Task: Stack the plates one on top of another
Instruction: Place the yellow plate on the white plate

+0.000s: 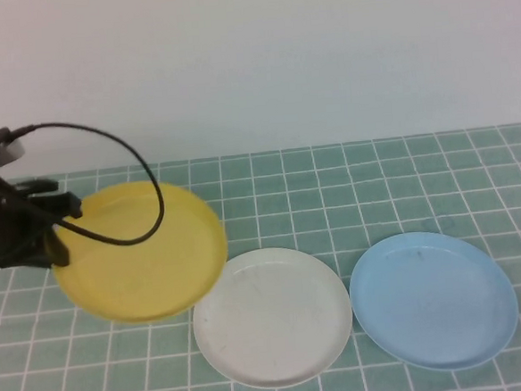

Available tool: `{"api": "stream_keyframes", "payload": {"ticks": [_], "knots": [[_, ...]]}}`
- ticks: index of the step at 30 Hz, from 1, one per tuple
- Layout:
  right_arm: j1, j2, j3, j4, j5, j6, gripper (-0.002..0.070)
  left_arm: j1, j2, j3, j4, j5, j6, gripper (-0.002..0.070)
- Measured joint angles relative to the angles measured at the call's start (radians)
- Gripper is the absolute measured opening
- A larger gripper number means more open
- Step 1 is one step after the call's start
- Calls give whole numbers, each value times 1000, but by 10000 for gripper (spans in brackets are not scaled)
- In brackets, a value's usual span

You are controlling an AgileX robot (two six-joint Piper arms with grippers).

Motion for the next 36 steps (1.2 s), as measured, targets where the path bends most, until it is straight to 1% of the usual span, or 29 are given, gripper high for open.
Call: {"api": "stream_keyframes", "payload": {"ticks": [3,5,8,11,14,17,24,30,36], "knots": [[0,0,0,0,0,0,-2,-12,0,-9,-111,13,66,7],[0,0,0,0,0,0,-2,-53,0,-2,-149,2,116,7],[0,0,0,0,-2,0,-2,-141,13,14,-146,-33,123,7],[0,0,2,2,-4,0,-2,-221,34,16,-105,-81,125,7],[0,0,2,2,-4,0,-2,-276,56,16,-83,-125,109,7],[0,0,2,2,-4,0,-2,-309,87,16,-81,-148,107,7],[0,0,4,2,-6,0,-2,-351,154,16,-65,-193,105,7],[0,0,4,2,-8,0,-2,-357,197,16,-29,-211,105,6],[0,0,4,2,-8,0,-2,-357,201,16,-24,-226,128,6]]}}
